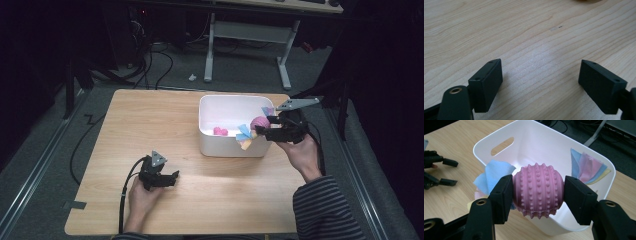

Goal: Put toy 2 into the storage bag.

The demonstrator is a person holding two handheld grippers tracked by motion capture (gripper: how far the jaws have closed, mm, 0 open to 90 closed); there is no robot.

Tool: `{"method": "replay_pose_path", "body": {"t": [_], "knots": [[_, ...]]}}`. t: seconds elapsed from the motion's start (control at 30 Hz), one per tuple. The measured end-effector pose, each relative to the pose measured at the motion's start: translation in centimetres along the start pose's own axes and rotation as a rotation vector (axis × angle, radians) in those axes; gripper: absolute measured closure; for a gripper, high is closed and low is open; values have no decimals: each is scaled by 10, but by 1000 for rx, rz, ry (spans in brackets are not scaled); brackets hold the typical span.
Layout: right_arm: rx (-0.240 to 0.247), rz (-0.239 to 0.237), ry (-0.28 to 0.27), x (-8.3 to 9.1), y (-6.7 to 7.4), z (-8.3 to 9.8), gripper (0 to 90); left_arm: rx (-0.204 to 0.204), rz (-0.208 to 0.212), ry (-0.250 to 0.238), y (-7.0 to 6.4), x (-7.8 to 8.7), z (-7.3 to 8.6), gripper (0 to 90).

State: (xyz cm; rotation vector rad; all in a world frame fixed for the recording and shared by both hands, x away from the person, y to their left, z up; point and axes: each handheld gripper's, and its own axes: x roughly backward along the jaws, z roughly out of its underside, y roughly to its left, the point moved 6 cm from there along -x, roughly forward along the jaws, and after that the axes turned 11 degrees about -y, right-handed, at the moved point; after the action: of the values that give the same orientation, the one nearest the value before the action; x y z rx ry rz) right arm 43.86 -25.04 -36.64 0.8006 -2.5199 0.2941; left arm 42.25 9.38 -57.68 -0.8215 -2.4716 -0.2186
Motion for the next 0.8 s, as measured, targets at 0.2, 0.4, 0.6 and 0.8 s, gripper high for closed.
{"method": "replay_pose_path", "body": {"t": [0.2, 0.4, 0.6, 0.8], "knots": [[-18, 20, 19, -16, -6, -8, 422, 0, 0, 0, 0, 0, 0, 196], [-40, 32, 48, -35, -8, -9, 421, 0, 0, 0, 0, 0, 0, 196], [-67, 43, 88, -54, -8, -2, 421, 0, 0, 0, 0, 0, 0, 196], [-71, 39, 125, -64, -3, 6, 418, 1, 0, 0, 0, 0, 0, 196]]}}
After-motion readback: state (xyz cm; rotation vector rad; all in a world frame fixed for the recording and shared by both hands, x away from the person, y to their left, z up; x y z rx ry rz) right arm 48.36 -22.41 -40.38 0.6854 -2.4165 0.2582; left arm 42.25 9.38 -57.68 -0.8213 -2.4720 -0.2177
